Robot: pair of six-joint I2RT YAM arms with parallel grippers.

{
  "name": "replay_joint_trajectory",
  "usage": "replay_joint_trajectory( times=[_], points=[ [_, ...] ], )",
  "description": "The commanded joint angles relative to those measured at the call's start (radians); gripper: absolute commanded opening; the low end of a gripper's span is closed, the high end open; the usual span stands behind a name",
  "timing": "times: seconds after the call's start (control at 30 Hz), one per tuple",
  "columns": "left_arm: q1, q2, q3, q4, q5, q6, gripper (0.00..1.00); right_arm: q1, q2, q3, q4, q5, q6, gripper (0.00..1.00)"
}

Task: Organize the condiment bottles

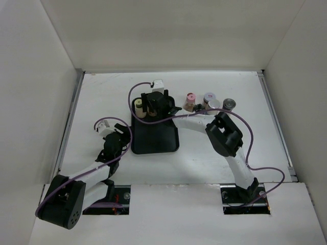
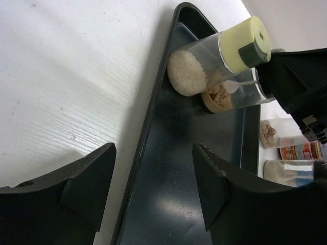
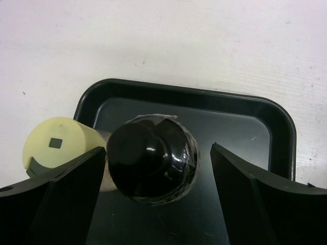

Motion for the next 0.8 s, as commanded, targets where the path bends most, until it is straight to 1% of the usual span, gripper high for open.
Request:
replay_joint_trajectory(
  times=[0.0, 0.13, 0.2, 0.27, 0.33, 0.37, 0.4, 0.43, 0.5, 0.57, 0.67, 0.77],
  points=[
    [-0.004, -0.002, 0.031, 0.053, -0.002, 0.003, 0.6, -0.002, -0.097, 0.006, 0.042, -0.01, 0.016, 0.9],
    [-0.001, -0.002, 0.028, 0.053, 0.001, 0.003, 0.6, -0.002, -0.247, -0.092, 0.075, -0.01, 0.012, 0.89],
    [0.002, -0.016, 0.025, 0.053, 0.0, 0.003, 0.6, -0.003, -0.335, -0.167, 0.097, -0.001, 0.006, 0.85],
    [-0.006, -0.016, 0.027, 0.053, -0.008, 0.004, 0.6, -0.003, -0.428, -0.267, 0.115, 0.012, 0.004, 0.73],
    [-0.001, -0.004, 0.027, 0.053, 0.001, 0.001, 0.6, -0.016, -0.523, -0.379, 0.132, 0.033, 0.009, 0.53],
    [0.002, -0.004, 0.025, 0.053, 0.01, -0.003, 0.6, -0.023, -0.566, -0.43, 0.132, 0.045, 0.015, 0.46],
    [0.003, -0.005, 0.025, 0.053, 0.014, -0.005, 0.6, -0.029, -0.608, -0.479, 0.131, 0.064, 0.016, 0.4],
    [0.0, -0.007, 0.027, 0.053, 0.009, -0.005, 0.6, -0.034, -0.649, -0.529, 0.124, 0.087, 0.019, 0.37],
    [-0.006, 0.007, 0.033, 0.055, 0.004, -0.003, 0.6, -0.039, -0.724, -0.62, 0.108, 0.131, 0.024, 0.37],
    [-0.001, 0.016, 0.031, 0.056, 0.018, -0.008, 0.6, -0.048, -0.784, -0.691, 0.075, 0.163, 0.033, 0.41],
    [0.0, 0.001, 0.027, 0.062, 0.014, -0.011, 0.6, -0.072, -0.861, -0.774, 0.032, 0.208, 0.055, 0.54],
    [-0.003, 0.007, 0.027, 0.062, 0.014, -0.011, 0.6, -0.117, -0.941, -0.829, 0.019, 0.22, 0.079, 0.62]
  ],
)
